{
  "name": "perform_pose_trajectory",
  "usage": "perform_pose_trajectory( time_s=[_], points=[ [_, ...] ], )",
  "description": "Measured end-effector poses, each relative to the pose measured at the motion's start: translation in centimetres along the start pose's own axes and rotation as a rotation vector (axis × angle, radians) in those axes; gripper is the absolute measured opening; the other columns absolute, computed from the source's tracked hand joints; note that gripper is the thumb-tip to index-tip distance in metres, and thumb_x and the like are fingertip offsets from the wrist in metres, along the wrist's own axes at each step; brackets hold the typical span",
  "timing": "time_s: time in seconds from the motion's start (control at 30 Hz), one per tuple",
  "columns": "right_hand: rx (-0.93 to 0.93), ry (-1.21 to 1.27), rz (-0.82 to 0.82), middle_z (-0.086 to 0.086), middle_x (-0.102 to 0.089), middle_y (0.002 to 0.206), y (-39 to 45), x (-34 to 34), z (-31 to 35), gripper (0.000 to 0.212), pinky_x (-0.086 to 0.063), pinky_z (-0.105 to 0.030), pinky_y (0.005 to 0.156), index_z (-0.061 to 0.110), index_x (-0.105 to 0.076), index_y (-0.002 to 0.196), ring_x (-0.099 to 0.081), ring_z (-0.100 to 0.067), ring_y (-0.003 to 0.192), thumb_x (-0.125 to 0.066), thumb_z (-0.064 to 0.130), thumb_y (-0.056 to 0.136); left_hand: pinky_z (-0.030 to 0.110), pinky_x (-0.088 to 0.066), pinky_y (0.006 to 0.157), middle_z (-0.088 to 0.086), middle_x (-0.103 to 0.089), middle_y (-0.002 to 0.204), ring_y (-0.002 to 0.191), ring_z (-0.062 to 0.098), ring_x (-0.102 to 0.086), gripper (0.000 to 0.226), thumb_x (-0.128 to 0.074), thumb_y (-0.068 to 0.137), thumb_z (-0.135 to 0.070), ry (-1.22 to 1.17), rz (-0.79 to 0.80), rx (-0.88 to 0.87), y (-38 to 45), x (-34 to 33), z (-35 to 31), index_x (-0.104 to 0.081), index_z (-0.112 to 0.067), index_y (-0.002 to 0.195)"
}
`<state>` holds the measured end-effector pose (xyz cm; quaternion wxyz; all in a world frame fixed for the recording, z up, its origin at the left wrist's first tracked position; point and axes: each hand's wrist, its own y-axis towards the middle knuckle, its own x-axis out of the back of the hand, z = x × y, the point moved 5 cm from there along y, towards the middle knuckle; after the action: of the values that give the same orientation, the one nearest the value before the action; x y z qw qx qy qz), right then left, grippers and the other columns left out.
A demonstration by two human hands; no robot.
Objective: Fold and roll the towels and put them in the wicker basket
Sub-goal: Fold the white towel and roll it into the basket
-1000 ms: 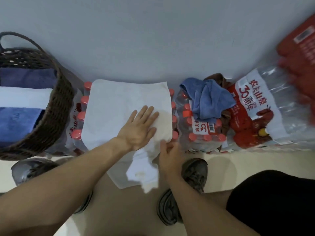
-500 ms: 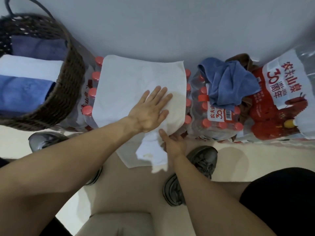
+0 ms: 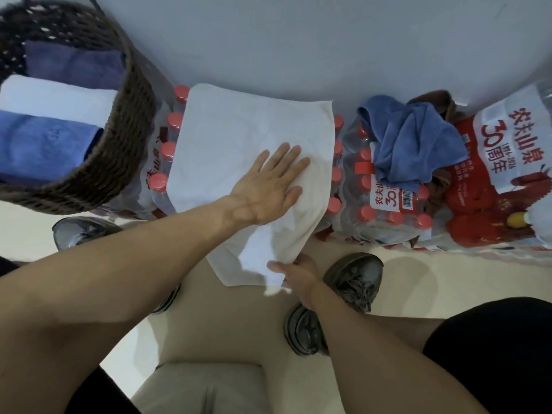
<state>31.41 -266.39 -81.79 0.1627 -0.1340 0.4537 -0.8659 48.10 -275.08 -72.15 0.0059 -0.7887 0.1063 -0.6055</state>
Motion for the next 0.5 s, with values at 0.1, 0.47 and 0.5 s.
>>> perform_pose_trajectory(
  time_s=[0.1,0.47,0.5],
  points=[
    [-0.124,-0.155,0.066,-0.007,-0.075,0.094,-0.6,0.0,-1.3,0.04,-0.058,-0.034,0.072,0.0,-0.072,0.106,-0.071,-0.029,0.093,-0.084,0.002,0.067,0.044,0.002,0.123,0.001,0.009,0.164,0.15,0.02,0.014,0.061,-0.014,0.103,-0.047,-0.002,-0.007,-0.009,-0.1,0.0,-0.1,0.002,-0.023,0.157],
    [-0.029,-0.673,0.321,-0.01,-0.073,0.101,-5.4,-0.8,9.4,0.045,-0.056,-0.044,0.092,0.003,-0.067,0.112,-0.071,-0.025,0.09,-0.083,0.027,0.077,0.042,-0.009,0.123,0.007,0.001,0.164,0.151,0.025,0.0,0.064,-0.034,0.103,-0.038,0.11,0.279,-0.092,0.2,4.3,-0.6,-0.006,-0.017,0.157],
    [-0.044,-0.703,0.333,-0.011,-0.074,0.095,-5.9,-1.1,10.7,0.044,-0.059,-0.041,0.087,0.002,-0.066,0.111,-0.072,-0.022,0.08,-0.082,0.027,0.078,0.041,-0.017,0.121,0.008,-0.012,0.163,0.149,0.026,-0.015,0.062,-0.04,0.101,-0.035,0.128,0.308,-0.111,0.2,5.9,-0.7,-0.015,-0.017,0.155]
  ],
)
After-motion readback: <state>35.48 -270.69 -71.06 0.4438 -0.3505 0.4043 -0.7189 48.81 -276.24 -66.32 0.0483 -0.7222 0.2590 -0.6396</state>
